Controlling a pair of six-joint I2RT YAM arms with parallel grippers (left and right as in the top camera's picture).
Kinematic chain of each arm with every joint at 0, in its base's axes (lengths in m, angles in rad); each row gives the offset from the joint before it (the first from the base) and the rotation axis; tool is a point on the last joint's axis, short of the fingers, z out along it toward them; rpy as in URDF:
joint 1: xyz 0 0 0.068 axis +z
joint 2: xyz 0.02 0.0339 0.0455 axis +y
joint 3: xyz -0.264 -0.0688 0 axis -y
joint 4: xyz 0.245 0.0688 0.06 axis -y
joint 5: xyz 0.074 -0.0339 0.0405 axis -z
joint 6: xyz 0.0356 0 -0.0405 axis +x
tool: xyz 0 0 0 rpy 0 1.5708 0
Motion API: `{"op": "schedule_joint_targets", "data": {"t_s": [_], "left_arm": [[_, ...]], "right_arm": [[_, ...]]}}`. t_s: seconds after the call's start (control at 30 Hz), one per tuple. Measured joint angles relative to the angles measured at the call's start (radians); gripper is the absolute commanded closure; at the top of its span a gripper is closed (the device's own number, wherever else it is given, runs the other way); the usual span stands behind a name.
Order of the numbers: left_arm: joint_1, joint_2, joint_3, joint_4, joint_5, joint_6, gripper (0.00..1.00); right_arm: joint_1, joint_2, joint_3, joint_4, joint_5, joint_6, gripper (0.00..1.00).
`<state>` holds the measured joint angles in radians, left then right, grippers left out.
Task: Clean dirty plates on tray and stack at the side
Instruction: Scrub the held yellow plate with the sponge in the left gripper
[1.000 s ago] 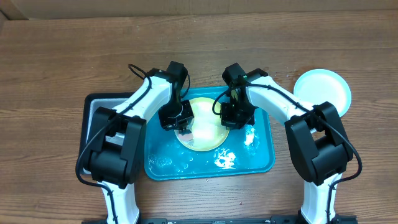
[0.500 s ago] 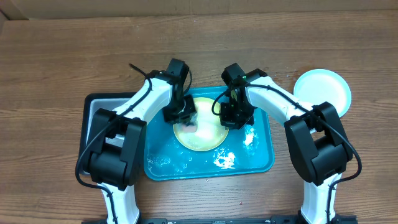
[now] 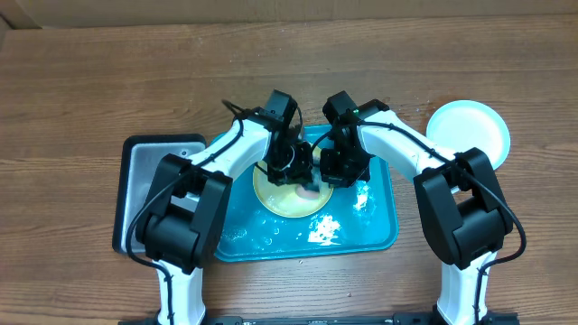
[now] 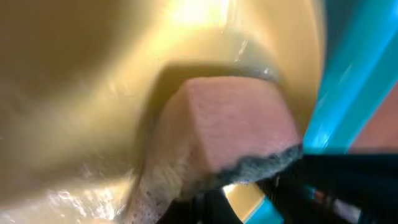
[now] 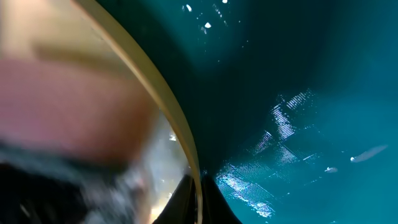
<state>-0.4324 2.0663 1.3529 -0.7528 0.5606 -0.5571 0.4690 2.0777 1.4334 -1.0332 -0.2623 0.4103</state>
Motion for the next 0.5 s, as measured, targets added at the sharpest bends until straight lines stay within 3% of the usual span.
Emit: {"op": "schedule_joint_targets", "data": {"t_s": [0.2, 0.5], "left_arm": [[0.001, 0.005, -0.004, -0.201, 0.039, 0.05, 0.96], [0.052, 0.004, 0.017, -0.346, -0.165, 0.029, 0.96]], "right_arm": [[0.0, -0.001, 0.0, -0.003, 0.0, 0.0, 0.96], [0.0, -0.001, 0.0, -0.008, 0.0, -0.004, 0.96]]}}
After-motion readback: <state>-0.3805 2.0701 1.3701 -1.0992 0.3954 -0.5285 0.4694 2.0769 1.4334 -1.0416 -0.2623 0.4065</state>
